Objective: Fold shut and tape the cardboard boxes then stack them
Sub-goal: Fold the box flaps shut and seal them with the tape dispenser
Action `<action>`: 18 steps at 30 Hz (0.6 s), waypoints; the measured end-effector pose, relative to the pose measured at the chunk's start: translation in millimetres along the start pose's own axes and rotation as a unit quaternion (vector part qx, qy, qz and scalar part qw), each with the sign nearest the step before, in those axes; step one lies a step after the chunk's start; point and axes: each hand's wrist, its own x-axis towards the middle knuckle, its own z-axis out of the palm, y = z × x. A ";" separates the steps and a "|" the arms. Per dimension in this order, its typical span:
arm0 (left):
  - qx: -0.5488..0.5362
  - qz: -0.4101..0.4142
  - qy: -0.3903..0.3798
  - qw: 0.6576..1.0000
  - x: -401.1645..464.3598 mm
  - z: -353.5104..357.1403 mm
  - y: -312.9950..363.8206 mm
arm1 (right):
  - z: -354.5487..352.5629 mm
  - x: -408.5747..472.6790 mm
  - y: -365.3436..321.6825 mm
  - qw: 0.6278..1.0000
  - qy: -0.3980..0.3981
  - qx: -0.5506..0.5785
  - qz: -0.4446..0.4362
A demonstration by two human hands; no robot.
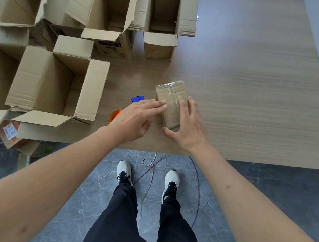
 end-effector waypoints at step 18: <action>0.128 -0.109 -0.053 0.984 15.5 -68.2 -15.7 | -29.4 16.5 -73.6 0.985 0.063 -0.031 0.160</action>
